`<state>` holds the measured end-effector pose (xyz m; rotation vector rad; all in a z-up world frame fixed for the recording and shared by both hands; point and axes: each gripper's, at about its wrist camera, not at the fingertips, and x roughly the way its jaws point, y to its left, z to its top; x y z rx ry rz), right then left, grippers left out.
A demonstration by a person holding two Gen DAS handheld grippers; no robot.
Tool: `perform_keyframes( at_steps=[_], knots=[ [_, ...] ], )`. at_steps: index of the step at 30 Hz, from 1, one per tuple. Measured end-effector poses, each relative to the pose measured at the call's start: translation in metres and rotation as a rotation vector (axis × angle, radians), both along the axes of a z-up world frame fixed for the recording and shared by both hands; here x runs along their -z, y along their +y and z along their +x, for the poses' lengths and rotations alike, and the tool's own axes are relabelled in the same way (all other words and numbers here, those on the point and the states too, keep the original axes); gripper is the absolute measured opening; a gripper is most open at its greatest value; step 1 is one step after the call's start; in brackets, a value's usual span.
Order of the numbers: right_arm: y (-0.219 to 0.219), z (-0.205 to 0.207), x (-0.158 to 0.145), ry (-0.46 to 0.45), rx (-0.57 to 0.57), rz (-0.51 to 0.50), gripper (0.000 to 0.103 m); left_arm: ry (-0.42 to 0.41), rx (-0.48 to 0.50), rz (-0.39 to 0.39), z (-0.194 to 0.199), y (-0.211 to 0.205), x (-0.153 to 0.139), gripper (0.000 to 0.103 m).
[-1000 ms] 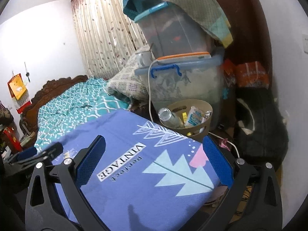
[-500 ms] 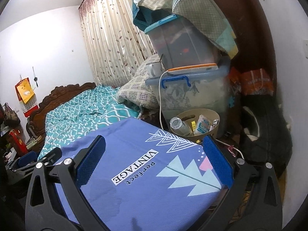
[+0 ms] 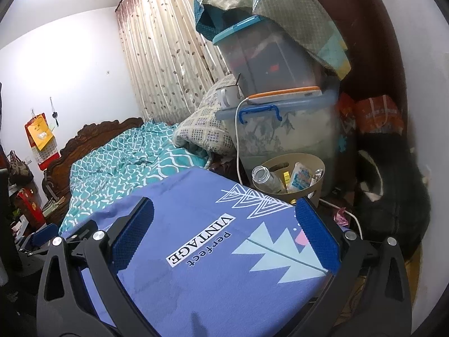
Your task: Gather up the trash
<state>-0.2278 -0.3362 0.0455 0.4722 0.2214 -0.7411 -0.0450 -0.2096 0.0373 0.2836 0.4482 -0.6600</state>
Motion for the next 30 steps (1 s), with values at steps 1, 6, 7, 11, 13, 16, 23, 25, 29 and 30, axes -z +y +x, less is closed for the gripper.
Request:
perform_keyframes(
  at_steps=[1,6,7,11,13,16,23,25,29,30],
  knots=[
    [0.0,0.0,0.0,-0.001,-0.002,-0.001,0.1,-0.001,-0.002,0.001,0.0,0.0,0.0,0.095],
    [0.0,0.001,0.001,-0.001,-0.007,0.003,0.1,-0.006,-0.005,0.006,0.0,0.001,0.001,0.095],
    [-0.001,0.001,0.001,-0.001,-0.007,0.005,0.1,-0.008,-0.005,0.006,0.0,0.001,0.001,0.095],
    [-0.001,0.001,0.001,-0.003,-0.008,0.005,0.1,-0.007,-0.005,0.008,0.0,0.0,0.001,0.095],
    [-0.001,0.001,0.001,-0.005,-0.009,0.005,0.1,-0.008,-0.004,0.013,0.0,0.0,0.003,0.095],
    [0.0,0.001,0.001,-0.008,-0.011,0.002,0.1,-0.006,-0.001,0.022,-0.001,0.0,0.005,0.095],
    [0.0,0.002,0.003,-0.007,-0.011,0.013,0.1,-0.003,0.003,0.042,-0.003,-0.003,0.011,0.095],
    [0.0,0.002,0.004,-0.007,-0.012,0.016,0.1,0.0,0.003,0.046,-0.002,-0.004,0.012,0.095],
    [0.0,0.002,0.005,-0.006,-0.013,0.02,0.1,0.004,0.004,0.054,-0.002,-0.006,0.014,0.095],
    [0.0,0.002,0.005,-0.006,-0.013,0.022,0.1,0.006,0.004,0.055,-0.003,-0.006,0.015,0.095]
  ],
)
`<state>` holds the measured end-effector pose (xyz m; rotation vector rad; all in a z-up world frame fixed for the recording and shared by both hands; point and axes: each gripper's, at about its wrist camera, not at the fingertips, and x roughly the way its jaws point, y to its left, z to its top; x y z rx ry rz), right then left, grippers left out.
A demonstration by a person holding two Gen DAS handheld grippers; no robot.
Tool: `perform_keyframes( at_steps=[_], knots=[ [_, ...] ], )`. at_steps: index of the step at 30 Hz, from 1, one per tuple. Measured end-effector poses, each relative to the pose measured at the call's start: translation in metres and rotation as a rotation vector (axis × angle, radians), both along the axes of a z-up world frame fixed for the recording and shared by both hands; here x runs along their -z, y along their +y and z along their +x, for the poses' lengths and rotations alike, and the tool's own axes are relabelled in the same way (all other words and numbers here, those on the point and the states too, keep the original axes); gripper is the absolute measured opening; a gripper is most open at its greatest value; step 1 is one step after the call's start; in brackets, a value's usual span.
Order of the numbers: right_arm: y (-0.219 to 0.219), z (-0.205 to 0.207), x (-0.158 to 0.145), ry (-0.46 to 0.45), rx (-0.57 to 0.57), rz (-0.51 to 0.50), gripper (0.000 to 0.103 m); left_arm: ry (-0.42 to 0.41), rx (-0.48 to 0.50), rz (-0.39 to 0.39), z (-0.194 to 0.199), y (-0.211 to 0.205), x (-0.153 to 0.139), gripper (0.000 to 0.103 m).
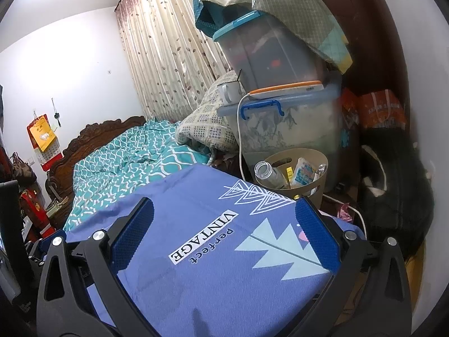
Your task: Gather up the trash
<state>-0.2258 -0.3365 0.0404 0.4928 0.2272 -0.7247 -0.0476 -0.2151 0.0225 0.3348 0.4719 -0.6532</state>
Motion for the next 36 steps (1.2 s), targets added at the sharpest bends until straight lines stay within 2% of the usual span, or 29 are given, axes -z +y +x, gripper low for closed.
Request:
perform_keyframes(
  at_steps=[36],
  knots=[
    [-0.007,0.001,0.013,0.01,-0.002,0.041,0.1,0.013,0.026,0.057,0.001,-0.01,0.017,0.095]
  ],
)
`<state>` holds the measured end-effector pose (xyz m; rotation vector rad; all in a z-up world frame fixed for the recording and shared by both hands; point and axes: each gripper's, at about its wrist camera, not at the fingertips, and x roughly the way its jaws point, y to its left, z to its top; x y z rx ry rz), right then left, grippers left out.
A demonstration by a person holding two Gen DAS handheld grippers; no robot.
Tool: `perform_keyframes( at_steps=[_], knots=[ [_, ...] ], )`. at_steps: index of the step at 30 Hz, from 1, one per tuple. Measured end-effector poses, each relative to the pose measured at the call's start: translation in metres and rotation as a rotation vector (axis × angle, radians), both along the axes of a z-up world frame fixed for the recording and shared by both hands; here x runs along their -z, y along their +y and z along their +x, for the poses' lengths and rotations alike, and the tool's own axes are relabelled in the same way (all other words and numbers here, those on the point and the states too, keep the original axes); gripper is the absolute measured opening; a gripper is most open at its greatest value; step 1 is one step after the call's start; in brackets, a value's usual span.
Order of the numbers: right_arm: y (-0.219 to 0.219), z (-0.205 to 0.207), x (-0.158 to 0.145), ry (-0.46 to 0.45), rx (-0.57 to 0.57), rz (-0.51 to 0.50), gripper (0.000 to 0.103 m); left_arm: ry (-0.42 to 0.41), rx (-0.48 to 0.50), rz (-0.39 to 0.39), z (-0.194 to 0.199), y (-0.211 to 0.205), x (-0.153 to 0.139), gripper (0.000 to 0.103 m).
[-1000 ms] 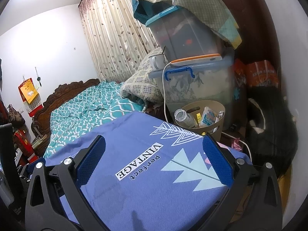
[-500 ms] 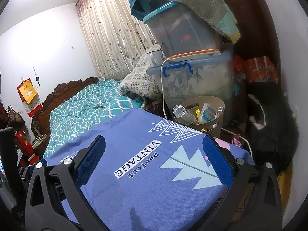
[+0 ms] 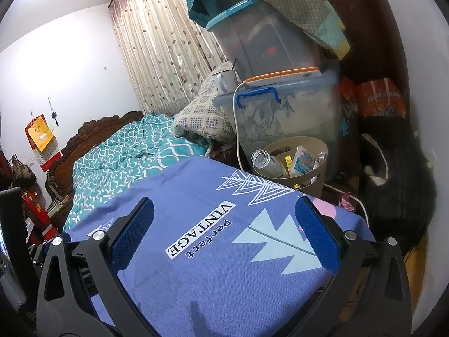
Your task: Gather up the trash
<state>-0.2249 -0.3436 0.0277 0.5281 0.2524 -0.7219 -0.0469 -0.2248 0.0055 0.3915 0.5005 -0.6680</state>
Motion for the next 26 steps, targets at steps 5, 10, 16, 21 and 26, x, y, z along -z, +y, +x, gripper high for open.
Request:
perform_keyframes(
  at_steps=[5,10,16,21,26],
  knots=[
    [0.0006,0.0002,0.0019,0.001,-0.001,0.002,0.1,0.0,0.002,0.001,-0.0001,-0.0013,0.0003,0.095],
    [0.0005,0.0005,0.0022,0.001,-0.001,0.003,0.1,0.003,0.009,0.004,-0.0011,-0.002,0.0026,0.095],
    [0.001,0.0006,0.0024,0.002,-0.003,0.002,0.1,0.015,0.024,-0.01,-0.0009,0.0003,0.0021,0.095],
    [0.0056,0.0004,0.0074,-0.004,-0.003,0.004,0.1,0.016,0.034,-0.026,-0.003,0.0032,-0.0018,0.095],
    [0.0076,0.0004,0.0087,-0.001,-0.002,0.004,0.1,0.025,0.038,-0.022,-0.0015,0.0035,-0.0023,0.095]
  ],
)
